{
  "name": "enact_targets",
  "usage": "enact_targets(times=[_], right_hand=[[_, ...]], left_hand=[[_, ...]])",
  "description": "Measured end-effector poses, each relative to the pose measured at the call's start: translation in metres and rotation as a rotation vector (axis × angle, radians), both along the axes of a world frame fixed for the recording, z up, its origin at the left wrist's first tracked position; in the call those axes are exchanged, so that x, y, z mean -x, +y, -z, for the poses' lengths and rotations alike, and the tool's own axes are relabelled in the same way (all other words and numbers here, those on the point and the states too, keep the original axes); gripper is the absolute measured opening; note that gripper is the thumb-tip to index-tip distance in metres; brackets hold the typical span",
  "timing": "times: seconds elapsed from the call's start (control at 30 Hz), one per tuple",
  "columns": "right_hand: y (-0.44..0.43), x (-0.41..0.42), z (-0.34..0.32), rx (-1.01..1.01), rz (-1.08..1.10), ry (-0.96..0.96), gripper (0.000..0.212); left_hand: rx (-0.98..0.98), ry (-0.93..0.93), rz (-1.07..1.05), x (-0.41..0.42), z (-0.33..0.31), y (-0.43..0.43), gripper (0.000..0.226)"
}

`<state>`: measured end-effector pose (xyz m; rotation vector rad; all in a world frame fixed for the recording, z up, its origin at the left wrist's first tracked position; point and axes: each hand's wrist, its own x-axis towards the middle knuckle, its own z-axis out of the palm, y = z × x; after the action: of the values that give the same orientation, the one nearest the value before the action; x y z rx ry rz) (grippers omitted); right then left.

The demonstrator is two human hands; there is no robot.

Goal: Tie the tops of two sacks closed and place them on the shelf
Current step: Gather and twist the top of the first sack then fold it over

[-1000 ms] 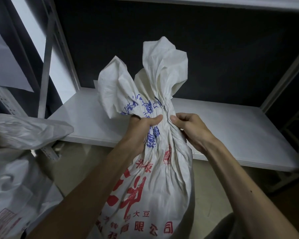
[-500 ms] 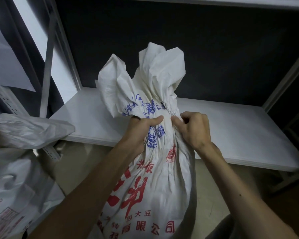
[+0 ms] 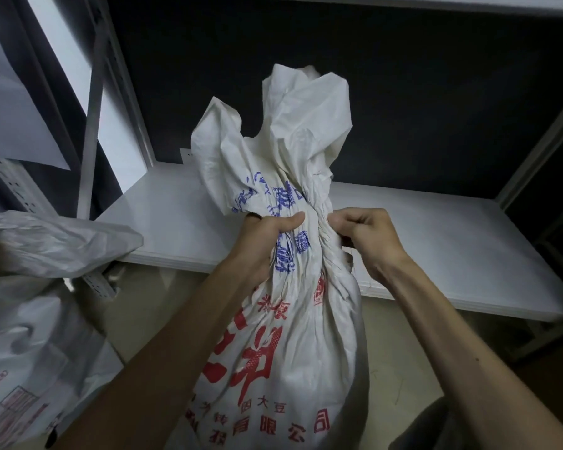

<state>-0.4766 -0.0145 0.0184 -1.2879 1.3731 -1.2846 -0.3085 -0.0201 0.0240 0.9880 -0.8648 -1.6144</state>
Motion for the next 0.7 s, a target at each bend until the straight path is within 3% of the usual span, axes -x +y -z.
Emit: enact_targets(times=[0.07, 0.17, 0.3, 0.5, 0.63, 0.7], right_hand=[[-0.002, 0.006, -0.002, -0.081, 0.011, -0.149, 0.007], [-0.005, 0.013, 0.002, -0.221, -0.110, -0.211, 0.022], [-0.005, 0.014, 0.006, -0.267, -0.288, -0.243, 0.018], [-0.003, 0.003, 0.007, -0.061, -0.177, 0.003, 0.043], [-0.001, -0.003, 0.007, 0.065, -0.063, 0.054, 0.050], [0.000, -0.002, 0.008, 0.146, 0.031, 0.237, 0.049]], left_hand=[[-0.001, 0.006, 0.027, -0.002, -0.001, 0.000, 0.036], [-0.031, 0.019, 0.069, -0.006, -0.004, 0.000, 0.034], [-0.051, -0.002, 0.113, -0.011, -0.004, -0.002, 0.033], [-0.068, -0.003, 0.124, -0.016, -0.006, -0.005, 0.035], [-0.037, -0.006, 0.093, -0.012, -0.005, -0.003, 0.037], [-0.014, 0.004, 0.073, -0.009, -0.004, 0.000, 0.040]])
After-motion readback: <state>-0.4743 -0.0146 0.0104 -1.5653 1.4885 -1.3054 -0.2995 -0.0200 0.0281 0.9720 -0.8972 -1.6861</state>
